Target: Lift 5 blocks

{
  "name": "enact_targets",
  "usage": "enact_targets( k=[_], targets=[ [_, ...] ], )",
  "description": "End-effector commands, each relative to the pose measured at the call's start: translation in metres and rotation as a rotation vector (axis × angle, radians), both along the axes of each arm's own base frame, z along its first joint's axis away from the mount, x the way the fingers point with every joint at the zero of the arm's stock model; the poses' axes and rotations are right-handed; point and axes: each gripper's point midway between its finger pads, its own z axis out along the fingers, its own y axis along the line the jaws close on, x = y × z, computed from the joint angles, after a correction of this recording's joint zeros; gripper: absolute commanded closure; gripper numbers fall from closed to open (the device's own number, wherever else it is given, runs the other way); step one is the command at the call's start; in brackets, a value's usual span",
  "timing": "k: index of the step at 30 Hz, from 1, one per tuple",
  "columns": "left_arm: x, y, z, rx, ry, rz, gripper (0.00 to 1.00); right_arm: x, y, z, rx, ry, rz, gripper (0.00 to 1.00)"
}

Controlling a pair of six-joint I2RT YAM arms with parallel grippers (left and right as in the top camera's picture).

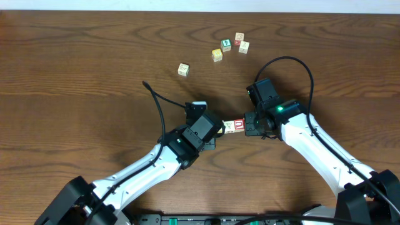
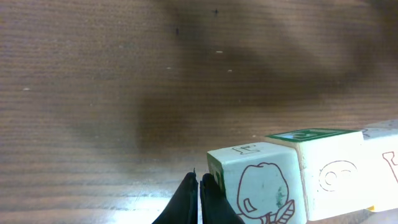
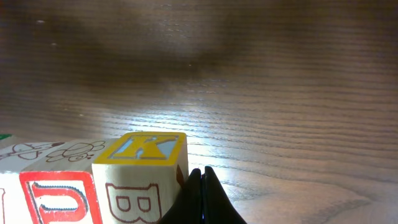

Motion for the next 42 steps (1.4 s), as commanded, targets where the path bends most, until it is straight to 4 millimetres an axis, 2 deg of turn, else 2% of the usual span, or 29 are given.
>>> enact_targets(
  k=[1, 11, 17, 25, 35, 42],
  targets=[
    [-0.010, -0.067, 0.033, -0.228, 0.024, -0.176, 0.93, -0.022, 0.067, 0.011, 0.283, 0.090, 0.123, 0.99],
    [-0.008, -0.070, 0.024, -0.221, 0.031, -0.175, 0.93, -0.021, 0.067, 0.008, 0.281, 0.094, 0.123, 0.99],
    [-0.008, -0.071, 0.014, -0.206, 0.047, -0.174, 0.93, -0.019, 0.068, -0.006, 0.268, 0.121, 0.119, 0.99],
    [-0.007, -0.073, 0.011, -0.207, 0.045, -0.176, 0.93, -0.019, 0.068, -0.024, 0.250, 0.160, 0.113, 0.99],
    [-0.011, -0.085, -0.018, -0.181, 0.070, -0.198, 0.93, -0.016, 0.067, -0.031, 0.232, 0.157, 0.116, 0.99],
    [-0.010, -0.090, -0.024, -0.185, 0.067, -0.206, 0.93, -0.019, 0.064, -0.039, 0.225, 0.157, 0.113, 0.99]
  ],
)
